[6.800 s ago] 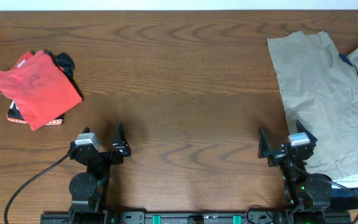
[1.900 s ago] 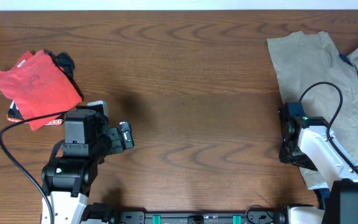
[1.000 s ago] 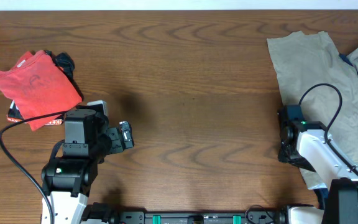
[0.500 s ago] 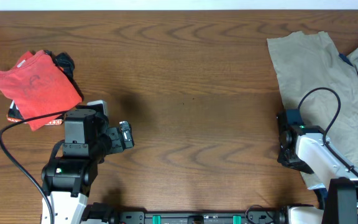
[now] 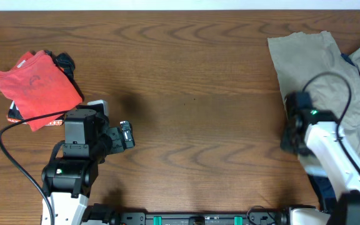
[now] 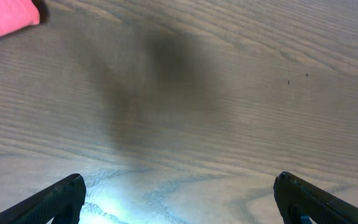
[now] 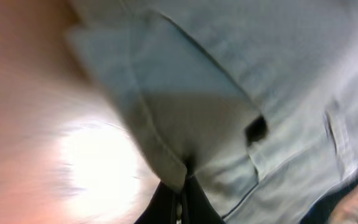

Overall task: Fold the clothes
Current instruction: 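Reach the right gripper into the khaki shorts pile and grasp them, then drag the khaki shorts left toward the table center with the right gripper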

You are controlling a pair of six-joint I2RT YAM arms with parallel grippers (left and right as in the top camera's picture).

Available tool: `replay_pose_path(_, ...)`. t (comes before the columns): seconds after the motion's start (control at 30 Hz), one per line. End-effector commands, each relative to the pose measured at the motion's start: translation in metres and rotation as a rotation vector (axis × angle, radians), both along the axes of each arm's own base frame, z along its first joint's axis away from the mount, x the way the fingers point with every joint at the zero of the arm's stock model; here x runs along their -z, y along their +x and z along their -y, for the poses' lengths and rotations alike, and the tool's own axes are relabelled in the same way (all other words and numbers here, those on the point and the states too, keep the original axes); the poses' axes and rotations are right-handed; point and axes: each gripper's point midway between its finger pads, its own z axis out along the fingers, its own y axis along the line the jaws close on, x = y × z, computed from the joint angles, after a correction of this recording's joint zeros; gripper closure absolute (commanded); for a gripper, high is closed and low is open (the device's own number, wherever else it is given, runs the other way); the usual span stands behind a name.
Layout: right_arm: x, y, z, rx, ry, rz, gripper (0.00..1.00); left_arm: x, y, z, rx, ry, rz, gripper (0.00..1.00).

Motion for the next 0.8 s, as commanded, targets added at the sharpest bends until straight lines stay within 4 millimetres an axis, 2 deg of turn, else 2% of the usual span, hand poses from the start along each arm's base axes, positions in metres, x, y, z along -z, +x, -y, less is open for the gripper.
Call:
replay_pose_path(0.0, -0.046, 0.042, -0.055, -0.246, 0.286, 0.163, 0.99, -0.01, 0.004, -0.002, -0.015, -0.004, 0.024, 0.02)
replay_pose_path(0.07, -0.066, 0.051, -0.084, -0.348, 0.432, 0.225, 0.99, -0.01, 0.004, -0.002, -0.015, -0.004, 0.024, 0.02)
replay_pose_path(0.13, -0.077, 0.051, -0.107, -0.389, 0.555, 0.253, 0.99, -0.01, 0.004, -0.002, -0.015, -0.004, 0.024, 0.02)
replay_pose_path(0.33, -0.082, 0.024, -0.171, -0.523, 0.795, 0.186, 0.99, -0.01, 0.004, -0.002, -0.015, -0.004, 0.025, 0.02)
replay_pose_path(0.47, -0.101, 0.016, -0.227, -0.711, 0.949, 0.227, 0.97, -0.011, 0.006, -0.001, -0.015, -0.004, 0.034, 0.02)
replay_pose_path(0.67, -0.133, 0.028, -0.3, -0.902, 1.016, 0.404, 0.95, -0.013, 0.008, -0.001, -0.015, -0.005, 0.043, 0.02)
replay_pose_path(0.77, -0.14, 0.03, -0.327, -0.95, 1.023, 0.462, 0.89, -0.013, 0.008, -0.001, -0.015, -0.005, 0.043, 0.02)
